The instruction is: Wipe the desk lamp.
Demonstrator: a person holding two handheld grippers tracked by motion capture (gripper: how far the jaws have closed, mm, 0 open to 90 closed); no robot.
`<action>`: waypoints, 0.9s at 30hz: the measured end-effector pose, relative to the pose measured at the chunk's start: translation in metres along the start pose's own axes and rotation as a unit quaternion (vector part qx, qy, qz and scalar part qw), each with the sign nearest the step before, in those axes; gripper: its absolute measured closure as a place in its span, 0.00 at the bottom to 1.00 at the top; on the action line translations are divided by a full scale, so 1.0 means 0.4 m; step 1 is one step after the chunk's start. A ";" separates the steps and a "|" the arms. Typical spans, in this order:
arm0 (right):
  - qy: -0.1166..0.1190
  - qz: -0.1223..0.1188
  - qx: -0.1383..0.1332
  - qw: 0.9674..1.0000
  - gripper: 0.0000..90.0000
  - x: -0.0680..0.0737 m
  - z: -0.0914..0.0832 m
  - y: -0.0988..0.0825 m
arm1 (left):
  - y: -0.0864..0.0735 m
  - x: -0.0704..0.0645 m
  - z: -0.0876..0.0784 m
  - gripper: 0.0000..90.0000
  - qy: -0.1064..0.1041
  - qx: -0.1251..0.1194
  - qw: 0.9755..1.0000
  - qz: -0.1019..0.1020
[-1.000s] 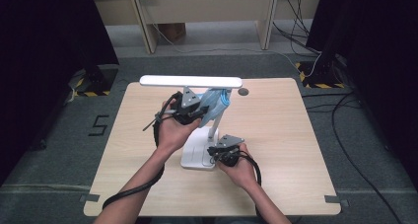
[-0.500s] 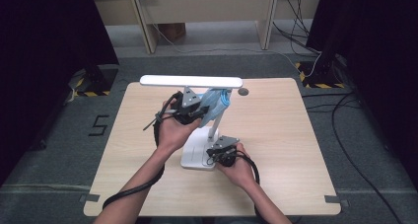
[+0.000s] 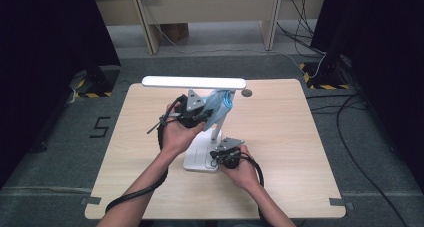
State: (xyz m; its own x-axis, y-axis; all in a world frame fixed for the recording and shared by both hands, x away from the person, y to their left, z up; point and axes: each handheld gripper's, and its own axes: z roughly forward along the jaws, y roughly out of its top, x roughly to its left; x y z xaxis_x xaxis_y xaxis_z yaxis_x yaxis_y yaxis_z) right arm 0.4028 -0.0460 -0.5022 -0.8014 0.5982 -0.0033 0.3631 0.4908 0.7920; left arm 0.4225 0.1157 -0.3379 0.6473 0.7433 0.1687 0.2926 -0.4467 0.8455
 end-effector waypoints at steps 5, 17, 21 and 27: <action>0.000 0.001 -0.001 1.000 1.00 0.000 0.000 -0.001 | -0.005 -0.002 0.006 0.84 0.000 0.003 1.000 0.003; 0.001 0.001 -0.002 1.000 1.00 -0.001 -0.001 -0.002 | -0.021 -0.007 0.023 0.84 0.002 0.010 1.000 0.008; 0.000 0.000 -0.002 1.000 1.00 -0.001 -0.001 -0.002 | -0.026 -0.006 0.028 0.84 0.001 0.014 1.000 0.009; 0.000 -0.001 -0.002 1.000 1.00 -0.001 -0.001 -0.002 | -0.039 -0.010 0.041 0.84 -0.001 0.019 1.000 0.008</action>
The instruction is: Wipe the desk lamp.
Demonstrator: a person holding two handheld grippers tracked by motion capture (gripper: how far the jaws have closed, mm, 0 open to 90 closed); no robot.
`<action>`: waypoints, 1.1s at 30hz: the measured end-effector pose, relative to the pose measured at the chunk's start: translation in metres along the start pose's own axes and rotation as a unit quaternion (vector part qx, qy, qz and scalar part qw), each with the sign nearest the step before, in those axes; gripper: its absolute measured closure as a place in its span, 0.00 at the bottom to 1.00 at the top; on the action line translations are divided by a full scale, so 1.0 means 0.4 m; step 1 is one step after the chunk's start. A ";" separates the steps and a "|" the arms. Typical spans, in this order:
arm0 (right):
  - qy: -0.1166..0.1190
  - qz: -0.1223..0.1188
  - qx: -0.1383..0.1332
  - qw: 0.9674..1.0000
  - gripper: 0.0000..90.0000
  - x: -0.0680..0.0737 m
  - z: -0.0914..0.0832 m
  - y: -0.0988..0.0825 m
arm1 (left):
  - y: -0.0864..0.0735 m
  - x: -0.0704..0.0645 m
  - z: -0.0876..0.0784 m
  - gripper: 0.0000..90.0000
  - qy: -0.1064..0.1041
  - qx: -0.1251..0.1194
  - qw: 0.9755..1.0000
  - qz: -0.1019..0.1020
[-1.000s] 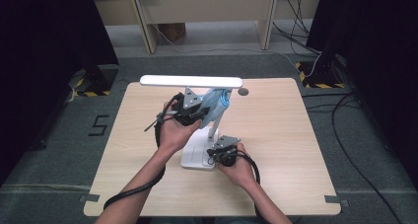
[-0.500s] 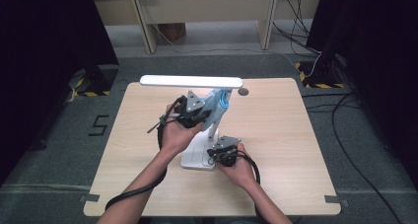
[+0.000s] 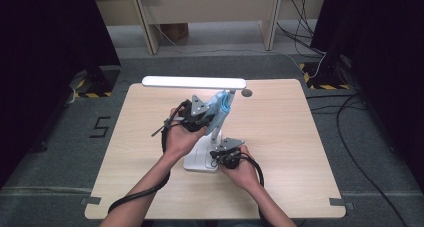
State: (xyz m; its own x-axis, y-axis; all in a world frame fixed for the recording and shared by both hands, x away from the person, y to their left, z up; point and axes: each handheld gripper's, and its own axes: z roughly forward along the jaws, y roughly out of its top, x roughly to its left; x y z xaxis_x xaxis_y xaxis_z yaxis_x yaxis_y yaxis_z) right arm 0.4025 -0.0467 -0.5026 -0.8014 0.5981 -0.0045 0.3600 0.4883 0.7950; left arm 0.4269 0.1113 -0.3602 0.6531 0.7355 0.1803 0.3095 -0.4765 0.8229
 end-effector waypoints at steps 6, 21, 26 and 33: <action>0.001 -0.001 0.000 1.000 1.00 0.000 0.000 0.000 | -0.017 0.004 0.012 0.84 -0.001 0.011 1.000 0.003; 0.001 0.000 -0.001 1.000 1.00 0.001 0.000 -0.001 | -0.044 0.007 0.032 0.84 0.004 0.020 1.000 0.010; 0.000 0.000 -0.002 1.000 1.00 0.001 0.000 -0.002 | -0.055 0.005 0.041 0.84 0.007 0.025 1.000 0.014; 0.001 0.000 -0.002 1.000 1.00 0.002 0.000 -0.002 | -0.067 -0.001 0.047 0.84 0.015 0.027 0.999 0.021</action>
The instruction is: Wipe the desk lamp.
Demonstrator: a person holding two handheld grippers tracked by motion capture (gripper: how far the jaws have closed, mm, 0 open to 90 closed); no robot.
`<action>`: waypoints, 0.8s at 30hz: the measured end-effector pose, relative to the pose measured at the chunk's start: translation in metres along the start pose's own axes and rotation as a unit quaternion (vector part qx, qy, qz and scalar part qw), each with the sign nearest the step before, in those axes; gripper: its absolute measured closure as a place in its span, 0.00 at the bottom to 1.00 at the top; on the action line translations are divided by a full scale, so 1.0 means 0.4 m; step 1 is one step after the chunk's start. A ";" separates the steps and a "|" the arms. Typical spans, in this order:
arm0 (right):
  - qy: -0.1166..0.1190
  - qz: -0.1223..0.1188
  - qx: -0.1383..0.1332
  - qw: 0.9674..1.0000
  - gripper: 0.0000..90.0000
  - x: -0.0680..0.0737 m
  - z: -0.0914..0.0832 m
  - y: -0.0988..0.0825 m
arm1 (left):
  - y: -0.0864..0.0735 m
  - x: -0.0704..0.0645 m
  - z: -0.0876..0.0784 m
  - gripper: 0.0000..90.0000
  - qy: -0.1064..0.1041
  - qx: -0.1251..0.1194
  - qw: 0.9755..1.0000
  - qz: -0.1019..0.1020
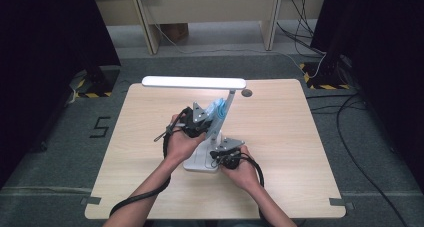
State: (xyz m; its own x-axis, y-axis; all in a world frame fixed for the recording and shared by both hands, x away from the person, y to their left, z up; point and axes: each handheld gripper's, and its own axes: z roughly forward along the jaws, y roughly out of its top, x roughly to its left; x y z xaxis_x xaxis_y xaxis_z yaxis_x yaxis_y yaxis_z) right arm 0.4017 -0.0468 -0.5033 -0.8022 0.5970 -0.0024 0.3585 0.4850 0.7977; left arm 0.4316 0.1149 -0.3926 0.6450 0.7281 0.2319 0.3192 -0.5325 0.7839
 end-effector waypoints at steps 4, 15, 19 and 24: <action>-0.001 0.001 0.001 1.000 1.00 0.001 0.000 0.000 | -0.011 -0.004 0.006 0.84 -0.003 0.003 1.000 -0.002; -0.002 0.000 -0.002 1.000 1.00 0.000 0.001 -0.001 | -0.028 -0.008 0.027 0.84 -0.007 0.007 1.000 0.009; -0.002 -0.002 0.000 1.000 1.00 0.001 0.001 0.000 | -0.033 -0.006 0.031 0.84 -0.006 0.011 1.000 0.009; -0.001 -0.002 0.000 1.000 1.00 -0.001 0.000 0.001 | -0.041 -0.008 0.040 0.84 -0.006 0.014 1.000 0.011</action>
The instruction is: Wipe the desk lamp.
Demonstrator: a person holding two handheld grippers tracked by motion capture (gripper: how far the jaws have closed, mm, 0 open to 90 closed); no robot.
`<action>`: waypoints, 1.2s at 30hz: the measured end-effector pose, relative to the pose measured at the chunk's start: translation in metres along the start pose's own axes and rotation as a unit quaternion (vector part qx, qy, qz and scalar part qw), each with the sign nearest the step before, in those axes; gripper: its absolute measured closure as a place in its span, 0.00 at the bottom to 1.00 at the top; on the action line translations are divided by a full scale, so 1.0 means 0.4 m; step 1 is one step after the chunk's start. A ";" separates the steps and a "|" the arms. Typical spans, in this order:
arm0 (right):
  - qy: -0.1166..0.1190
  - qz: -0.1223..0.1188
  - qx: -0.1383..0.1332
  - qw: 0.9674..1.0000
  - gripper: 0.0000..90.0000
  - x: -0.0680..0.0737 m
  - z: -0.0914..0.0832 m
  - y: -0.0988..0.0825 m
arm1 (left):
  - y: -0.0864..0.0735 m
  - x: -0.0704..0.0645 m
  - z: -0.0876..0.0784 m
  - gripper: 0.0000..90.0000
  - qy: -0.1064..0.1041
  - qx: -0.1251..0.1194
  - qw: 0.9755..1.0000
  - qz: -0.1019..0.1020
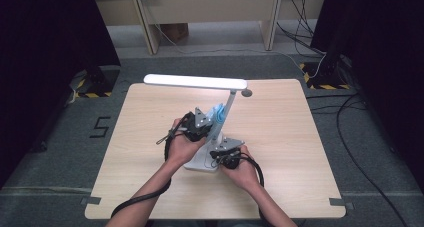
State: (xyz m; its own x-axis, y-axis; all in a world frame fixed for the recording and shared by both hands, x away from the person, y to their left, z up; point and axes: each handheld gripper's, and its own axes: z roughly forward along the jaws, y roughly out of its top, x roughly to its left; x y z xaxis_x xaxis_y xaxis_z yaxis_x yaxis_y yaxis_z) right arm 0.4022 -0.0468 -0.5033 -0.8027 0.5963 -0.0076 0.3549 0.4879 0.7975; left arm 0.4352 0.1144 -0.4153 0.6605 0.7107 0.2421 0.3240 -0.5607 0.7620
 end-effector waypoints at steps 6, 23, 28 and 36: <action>0.001 0.001 0.001 1.000 1.00 -0.001 0.000 0.000 | -0.015 -0.003 0.011 0.84 0.004 0.011 1.000 0.004; 0.000 -0.001 0.001 1.000 1.00 0.000 0.001 0.001 | -0.055 -0.009 0.035 0.84 -0.002 0.034 0.999 0.009; 0.001 0.000 0.001 1.000 1.00 -0.001 0.001 0.001 | -0.070 -0.006 0.044 0.84 -0.004 0.046 0.999 0.010; 0.001 0.001 0.000 1.000 1.00 0.000 0.001 0.000 | -0.079 -0.005 0.054 0.84 -0.006 0.054 0.998 0.011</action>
State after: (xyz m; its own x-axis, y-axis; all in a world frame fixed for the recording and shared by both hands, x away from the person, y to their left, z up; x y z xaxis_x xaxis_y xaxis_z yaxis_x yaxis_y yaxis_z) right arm 0.4024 -0.0463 -0.5034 -0.8036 0.5951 -0.0048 0.3556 0.4866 0.7980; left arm 0.4382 0.1215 -0.4527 0.6765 0.6929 0.2494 0.3799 -0.6185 0.6878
